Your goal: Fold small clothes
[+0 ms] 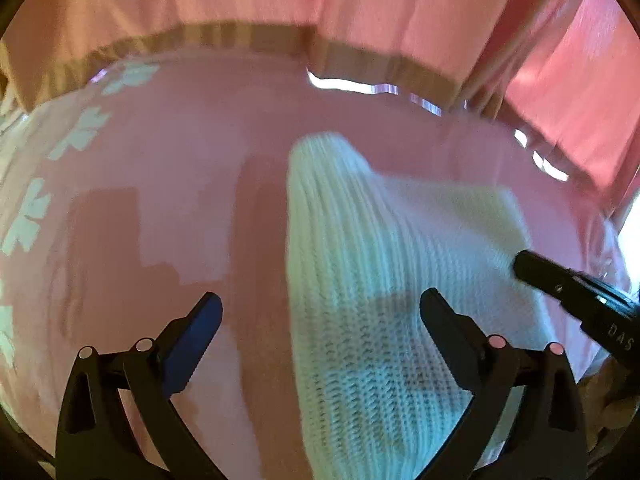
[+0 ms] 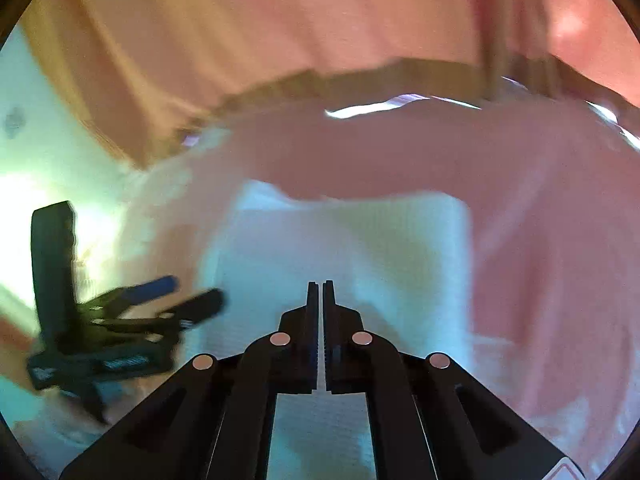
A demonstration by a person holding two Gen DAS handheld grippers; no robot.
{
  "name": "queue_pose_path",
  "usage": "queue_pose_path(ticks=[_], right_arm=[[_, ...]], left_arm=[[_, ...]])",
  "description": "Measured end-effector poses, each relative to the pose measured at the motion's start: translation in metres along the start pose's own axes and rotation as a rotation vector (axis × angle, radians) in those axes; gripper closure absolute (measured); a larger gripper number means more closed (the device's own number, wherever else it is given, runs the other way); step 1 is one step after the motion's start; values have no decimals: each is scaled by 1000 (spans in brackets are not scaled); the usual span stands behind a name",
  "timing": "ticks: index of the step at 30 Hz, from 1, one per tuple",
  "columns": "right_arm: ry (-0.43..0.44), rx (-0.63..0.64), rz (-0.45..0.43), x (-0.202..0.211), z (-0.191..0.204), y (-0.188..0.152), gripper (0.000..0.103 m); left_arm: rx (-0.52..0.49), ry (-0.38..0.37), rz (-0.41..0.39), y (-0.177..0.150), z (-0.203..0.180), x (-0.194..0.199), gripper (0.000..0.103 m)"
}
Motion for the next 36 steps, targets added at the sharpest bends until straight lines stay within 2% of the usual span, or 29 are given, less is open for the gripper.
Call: queue_pose_path(ticks=[2, 6, 9, 11, 14, 17, 18, 20, 23, 25, 27, 28, 30, 33, 36], right_arm=[[71, 24, 38, -23, 19, 6, 101], [61, 26, 113, -75, 18, 4, 103], [68, 8, 92, -92, 15, 10, 103], [47, 11, 64, -81, 21, 16, 99], [44, 95, 20, -56, 46, 12, 99], [-52, 121, 86, -65, 34, -12, 99], [-56, 95, 92, -67, 26, -19, 99], [-50, 64, 61, -43, 21, -28, 98], [-100, 88, -45, 7, 18, -37, 97], [-195, 58, -110, 38, -2, -55, 91], [-265, 8, -143, 57, -23, -75, 68], [-279, -43, -143, 63, -37, -88, 64], [-270, -137, -135, 69, -54, -108, 63], [-189, -240, -118, 67, -69, -130, 63], [-159, -240, -109, 71, -70, -138, 63]], left_arm=[[10, 21, -15, 4, 9, 5, 6], [39, 87, -21, 12, 30, 4, 6], [48, 109, -26, 15, 39, 4, 6], [50, 110, -26, 15, 42, 5, 6], [43, 111, -31, 15, 43, 7, 6], [21, 121, -27, 12, 41, 6, 6], [15, 120, -25, 11, 40, 6, 6], [-2, 124, -26, 7, 37, 9, 6], [-24, 121, -34, 0, 32, 13, 6], [-48, 125, -34, -6, 27, 14, 6], [-71, 128, -25, -13, 21, 13, 6], [-85, 127, -20, -17, 16, 12, 6], [-110, 126, -12, -24, 8, 11, 6], [-144, 132, -15, -33, -3, 12, 6], [-156, 137, -19, -39, -7, 15, 6]])
Point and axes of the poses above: each gripper's, at about its wrist camera, not at the fingertips, and x roughly against the way its jaws point, z to its left, y to its top, the point moved 5 cm from there along -x, roughly the way its jaws point, and after that the axes turned 5 degrees about y, right-handed, at the moved point
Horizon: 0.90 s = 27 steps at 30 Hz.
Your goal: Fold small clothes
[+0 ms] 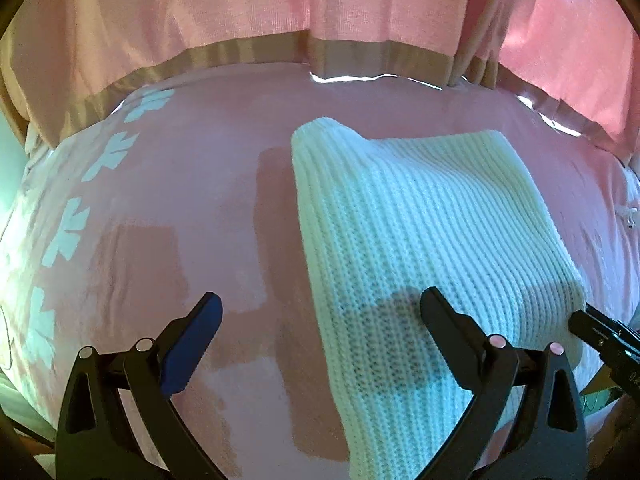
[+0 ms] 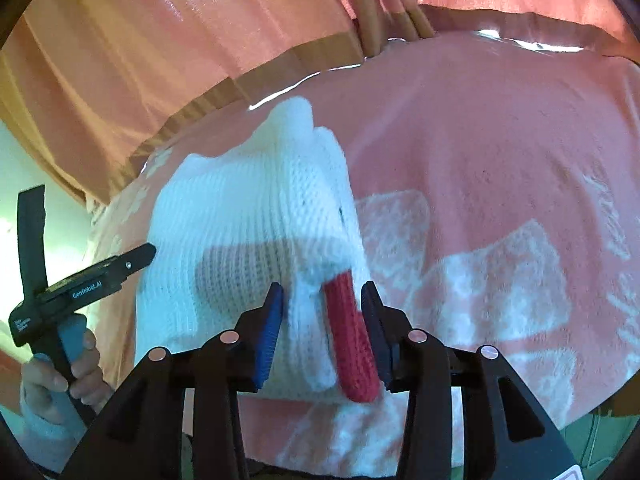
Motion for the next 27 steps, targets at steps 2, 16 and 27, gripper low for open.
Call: queue_pose_path(ticks=[2, 16, 27], right_arm=[[13, 5, 9, -1, 7, -4, 63], [-51, 22, 89, -8, 6, -47, 93], [-70, 100, -28, 34, 22, -15, 37]], left_arm=[[11, -19, 1, -3, 0, 4, 6], [0, -211, 217, -78, -22, -14, 32], [-11, -152, 27, -40, -26, 48, 14]])
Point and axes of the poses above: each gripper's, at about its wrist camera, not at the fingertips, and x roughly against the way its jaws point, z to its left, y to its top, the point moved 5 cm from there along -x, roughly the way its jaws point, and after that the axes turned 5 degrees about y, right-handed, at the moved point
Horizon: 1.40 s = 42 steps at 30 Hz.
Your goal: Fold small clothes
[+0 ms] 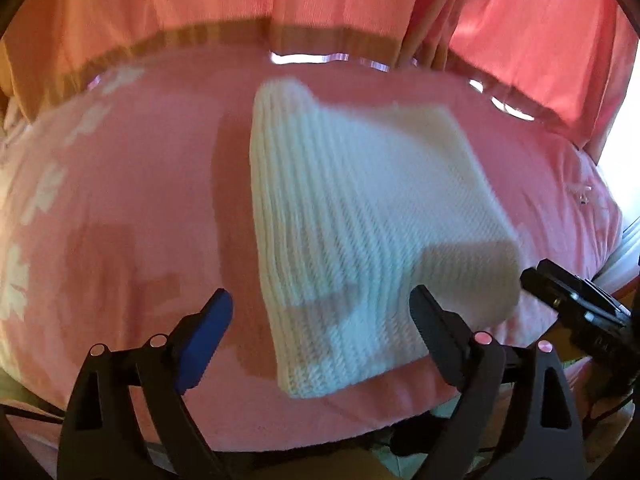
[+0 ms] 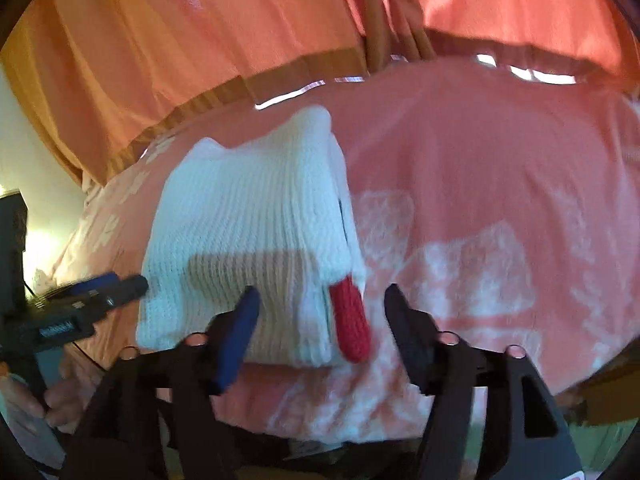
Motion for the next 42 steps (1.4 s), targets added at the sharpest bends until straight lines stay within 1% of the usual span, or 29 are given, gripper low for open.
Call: queue_pose_path(ticks=[1, 3, 5, 8, 11, 16, 19, 20, 23, 27, 33, 36, 37, 39, 40, 41, 42], right_arm=[[4, 6, 11, -3, 1, 5, 36], [19, 7, 45, -13, 2, 12, 36], [35, -5, 76, -26, 1, 20, 35], [35, -52, 107, -42, -7, 21, 35], [62, -119, 137, -54, -14, 14, 34], [116, -204, 176, -71, -19, 5, 31], [151, -258, 192, -80, -22, 0, 25], [160, -264, 186, -81, -22, 2, 22], [162, -244, 176, -84, -18, 3, 16], [147, -216, 156, -87, -12, 6, 13], [177, -228, 125, -93, -11, 15, 13], [194, -224, 109, -95, -13, 15, 13], [202, -226, 101, -96, -13, 17, 13], [208, -221, 94, -97, -14, 16, 16], [214, -218, 88, -98, -14, 17, 18], [217, -223, 84, -98, -15, 17, 24], [221, -229, 83, -99, -15, 17, 35]], left_arm=[[-14, 17, -23, 7, -3, 4, 12], [-29, 43, -45, 19, -6, 2, 11], [-24, 46, -41, 25, -10, -1, 11], [6, 36, -9, 30, -10, -17, 11], [21, 38, 29, 29, -8, -32, 11], [21, 19, 71, 26, -10, -51, 10], [28, 19, 73, 25, -10, -58, 7], [26, 22, 76, 25, -10, -60, 6], [23, 28, 83, 23, -9, -65, 5], [45, 10, 90, 21, -7, -73, 5], [89, -37, 94, 22, -5, -83, 5], [118, -79, 97, 23, -3, -90, 5], [134, -104, 100, 24, -2, -93, 5], [155, -141, 111, 23, 0, -97, 5], [173, -174, 121, 23, 2, -101, 5], [176, -182, 117, 23, 3, -101, 5], [169, -184, 119, 24, 3, -101, 5]])
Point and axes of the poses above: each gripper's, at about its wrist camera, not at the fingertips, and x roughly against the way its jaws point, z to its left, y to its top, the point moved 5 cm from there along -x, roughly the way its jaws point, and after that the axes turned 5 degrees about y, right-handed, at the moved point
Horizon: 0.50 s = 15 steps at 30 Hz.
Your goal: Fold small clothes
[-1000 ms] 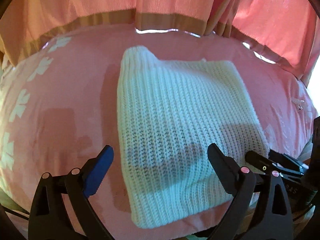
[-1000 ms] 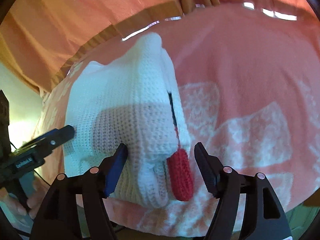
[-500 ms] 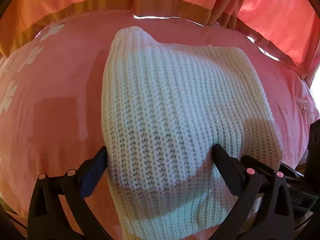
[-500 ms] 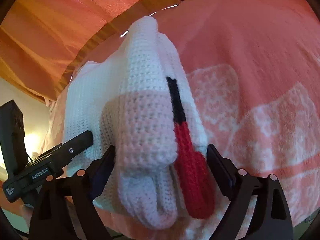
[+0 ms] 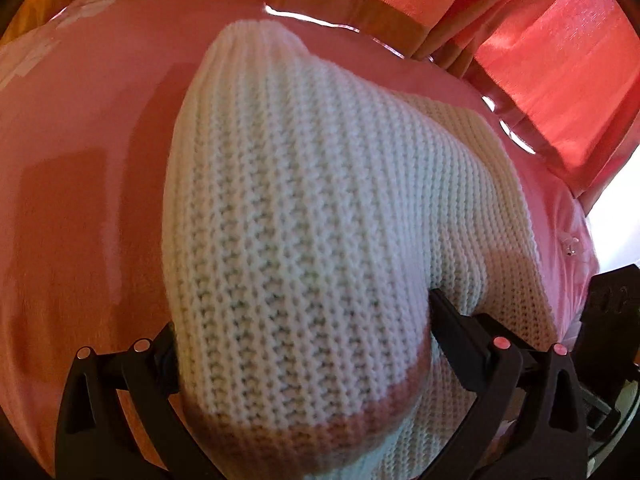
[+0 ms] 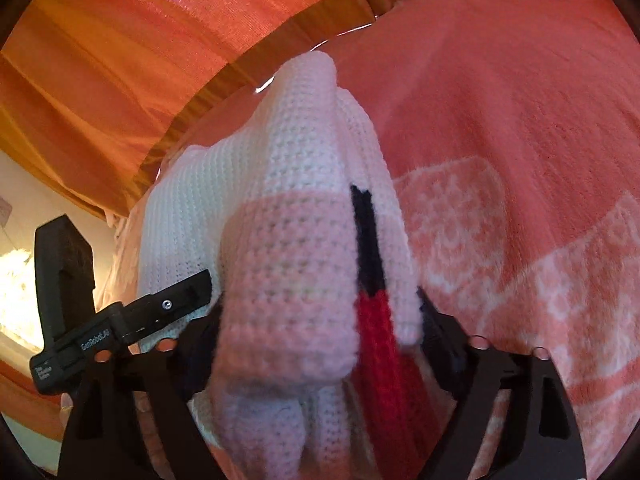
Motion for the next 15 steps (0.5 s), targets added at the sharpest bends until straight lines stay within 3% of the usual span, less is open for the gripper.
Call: queue_pose_path(ticks=[3, 6, 10, 15], right_arm=[[88, -59, 22, -3, -5, -1, 52], [112, -69, 28, -3, -4, -2, 59], [92, -25, 7, 6, 8, -4, 62], [77, 53, -60, 34, 37, -5, 64]], left_arm=[[-1, -2, 1, -1, 0, 1, 5], [-9, -15, -5, -1, -4, 6, 17], [-27, -8, -13, 0, -10, 19, 42], [-83, -17, -31, 2, -25, 45, 53]])
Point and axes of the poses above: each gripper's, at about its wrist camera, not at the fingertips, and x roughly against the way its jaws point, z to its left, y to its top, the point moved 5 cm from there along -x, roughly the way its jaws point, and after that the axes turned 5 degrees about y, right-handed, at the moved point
